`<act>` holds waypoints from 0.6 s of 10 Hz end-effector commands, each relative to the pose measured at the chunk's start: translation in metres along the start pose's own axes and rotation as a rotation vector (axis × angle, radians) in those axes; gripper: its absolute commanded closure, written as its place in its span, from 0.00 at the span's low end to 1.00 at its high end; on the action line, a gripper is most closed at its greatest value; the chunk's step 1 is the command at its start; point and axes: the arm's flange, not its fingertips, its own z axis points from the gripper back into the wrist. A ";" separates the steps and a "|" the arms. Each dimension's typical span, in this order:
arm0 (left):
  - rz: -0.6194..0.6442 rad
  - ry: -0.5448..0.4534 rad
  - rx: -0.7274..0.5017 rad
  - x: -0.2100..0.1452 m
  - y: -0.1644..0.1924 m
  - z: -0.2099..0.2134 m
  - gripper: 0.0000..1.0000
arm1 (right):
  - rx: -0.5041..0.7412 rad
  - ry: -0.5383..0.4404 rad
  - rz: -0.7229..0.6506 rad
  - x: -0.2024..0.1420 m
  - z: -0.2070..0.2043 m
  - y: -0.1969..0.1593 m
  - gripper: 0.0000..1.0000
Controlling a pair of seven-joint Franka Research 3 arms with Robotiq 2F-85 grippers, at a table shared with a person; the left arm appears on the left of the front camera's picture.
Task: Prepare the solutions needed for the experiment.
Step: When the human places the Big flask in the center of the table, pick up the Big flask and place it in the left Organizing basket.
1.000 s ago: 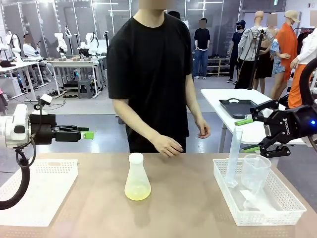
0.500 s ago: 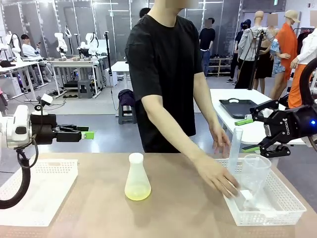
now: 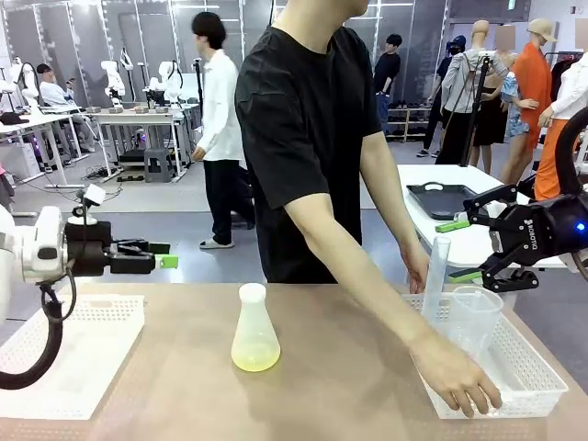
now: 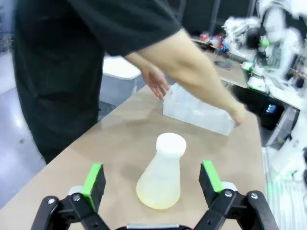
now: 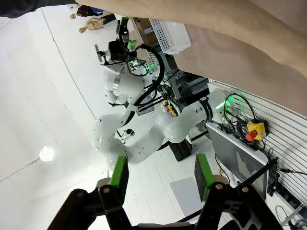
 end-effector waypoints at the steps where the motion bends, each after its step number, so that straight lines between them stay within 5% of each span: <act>1: -0.219 0.014 -0.084 -0.025 0.020 -0.011 0.00 | 0.004 0.002 0.005 -0.001 0.001 0.001 0.30; 3: -0.356 0.002 -0.125 -0.041 0.018 -0.019 0.00 | 0.004 0.002 0.005 -0.001 0.001 0.001 0.30; 6: -0.317 0.003 -0.188 -0.055 0.016 -0.019 0.00 | 0.004 0.002 0.005 -0.001 0.001 0.001 0.30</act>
